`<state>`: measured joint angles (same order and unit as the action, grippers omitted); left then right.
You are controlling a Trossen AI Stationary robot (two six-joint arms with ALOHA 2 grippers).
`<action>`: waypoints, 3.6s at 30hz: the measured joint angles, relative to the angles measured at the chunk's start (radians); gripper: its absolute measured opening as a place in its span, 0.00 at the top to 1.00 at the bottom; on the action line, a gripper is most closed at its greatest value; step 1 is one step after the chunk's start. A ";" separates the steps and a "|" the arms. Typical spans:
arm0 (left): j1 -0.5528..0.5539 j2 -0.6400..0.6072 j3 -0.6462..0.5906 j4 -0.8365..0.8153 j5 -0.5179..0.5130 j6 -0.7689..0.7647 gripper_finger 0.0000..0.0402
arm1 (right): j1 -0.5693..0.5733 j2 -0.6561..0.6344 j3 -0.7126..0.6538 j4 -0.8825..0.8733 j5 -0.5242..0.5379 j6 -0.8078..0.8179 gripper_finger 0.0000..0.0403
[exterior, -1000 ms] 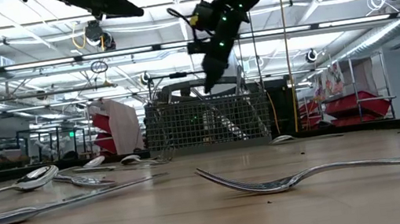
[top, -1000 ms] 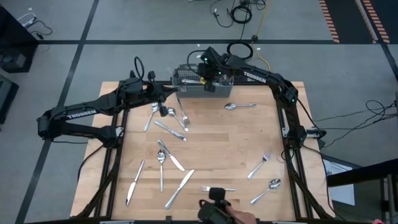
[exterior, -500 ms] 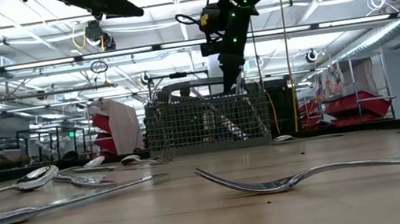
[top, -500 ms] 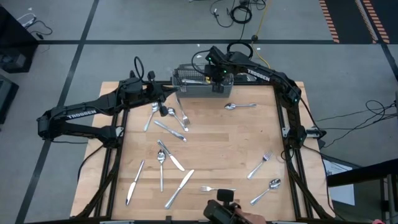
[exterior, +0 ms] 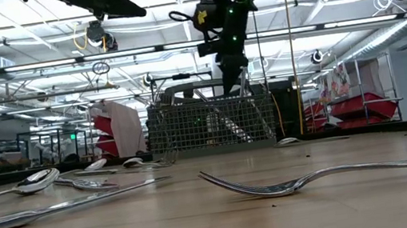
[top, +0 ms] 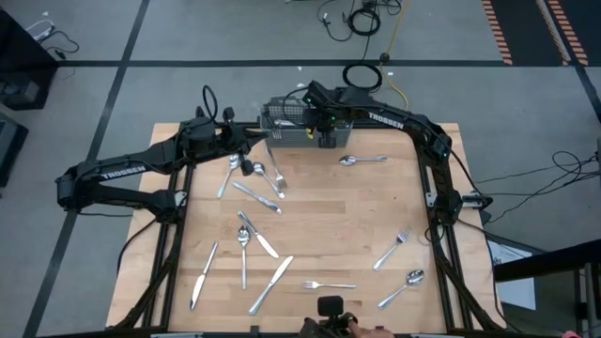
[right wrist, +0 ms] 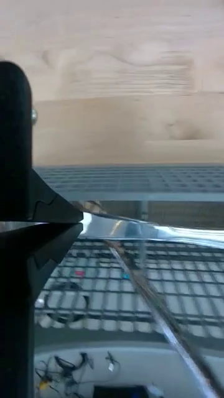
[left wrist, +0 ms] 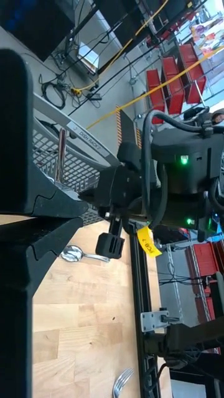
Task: Sort silverware
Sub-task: Put the silver table knife into the silverware organizer
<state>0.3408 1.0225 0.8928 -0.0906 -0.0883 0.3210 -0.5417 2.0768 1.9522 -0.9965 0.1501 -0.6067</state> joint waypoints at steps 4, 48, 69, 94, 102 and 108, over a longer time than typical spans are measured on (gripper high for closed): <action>0.000 0.000 0.000 0.000 0.000 0.000 0.98 | -0.009 0.001 0.000 0.026 0.000 -0.001 1.00; 0.000 0.000 0.000 -0.001 0.000 0.002 0.98 | -0.034 0.081 0.003 0.002 -0.026 -0.003 1.00; -0.001 0.000 0.000 -0.001 0.000 0.001 0.98 | -0.041 0.089 0.004 -0.130 -0.049 -0.086 1.00; 0.033 0.000 0.000 -0.001 0.000 0.000 0.98 | -0.008 -0.010 -0.001 0.174 -0.106 -0.098 0.85; 0.033 0.000 0.000 -0.001 0.000 0.001 0.98 | 0.005 -0.011 -0.001 0.288 -0.098 -0.111 0.60; 0.033 0.000 0.000 -0.001 0.000 0.001 0.98 | 0.013 0.028 0.000 0.289 -0.103 -0.119 0.56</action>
<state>0.3737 1.0225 0.8928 -0.0914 -0.0883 0.3218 -0.5284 2.1047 1.9522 -0.7071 0.0471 -0.7255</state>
